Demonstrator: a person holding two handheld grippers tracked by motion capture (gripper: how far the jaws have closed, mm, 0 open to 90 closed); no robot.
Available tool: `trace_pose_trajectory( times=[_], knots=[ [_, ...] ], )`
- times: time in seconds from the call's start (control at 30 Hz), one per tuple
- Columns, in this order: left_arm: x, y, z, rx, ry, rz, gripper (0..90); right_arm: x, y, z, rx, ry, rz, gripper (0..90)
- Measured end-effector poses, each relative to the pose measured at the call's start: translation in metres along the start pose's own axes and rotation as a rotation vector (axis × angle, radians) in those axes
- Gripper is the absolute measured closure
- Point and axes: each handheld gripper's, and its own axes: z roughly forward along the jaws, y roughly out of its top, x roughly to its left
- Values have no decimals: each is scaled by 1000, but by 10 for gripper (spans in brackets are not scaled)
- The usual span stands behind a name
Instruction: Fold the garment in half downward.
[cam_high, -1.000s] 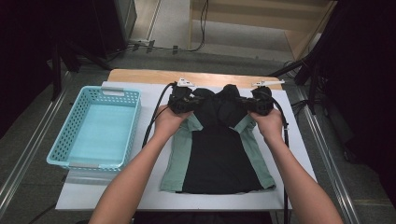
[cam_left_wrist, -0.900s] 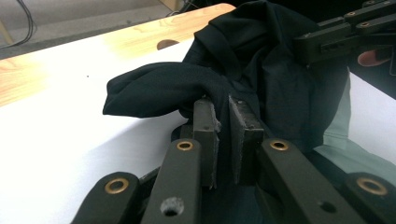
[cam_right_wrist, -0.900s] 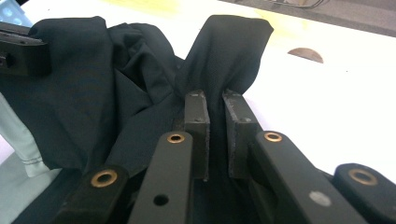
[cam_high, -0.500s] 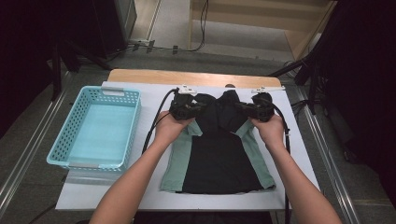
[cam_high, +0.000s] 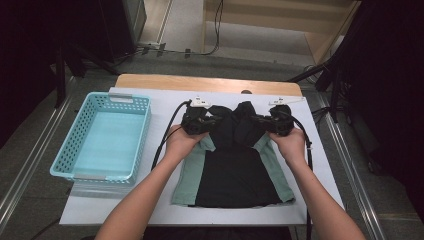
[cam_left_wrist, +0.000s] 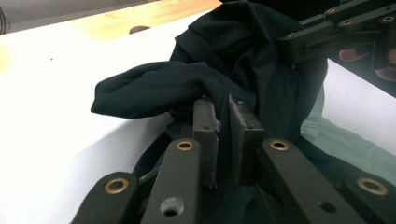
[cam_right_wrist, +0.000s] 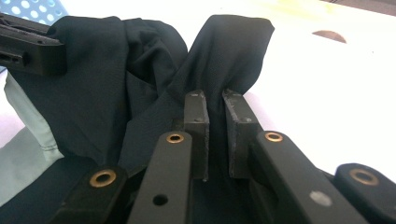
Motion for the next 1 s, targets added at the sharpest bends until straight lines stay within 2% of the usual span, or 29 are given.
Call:
trace_pose_trajectory(
  times=[0.47, 0.67, 0.8, 1.0],
  knots=[
    [-7, -14, -7, 14, -17, 1, 835, 6, -11, -3, 13, 23, -3, 792],
    [-12, -22, -10, 32, -23, 16, 835, 10, -17, -4, 25, 32, -8, 792],
    [-13, -27, -12, 37, -40, -3, 833, 14, -21, -4, 33, 40, -7, 791],
    [-15, -33, -17, 48, -38, 0, 833, 16, -27, -8, 46, 46, -14, 791]
  ],
)
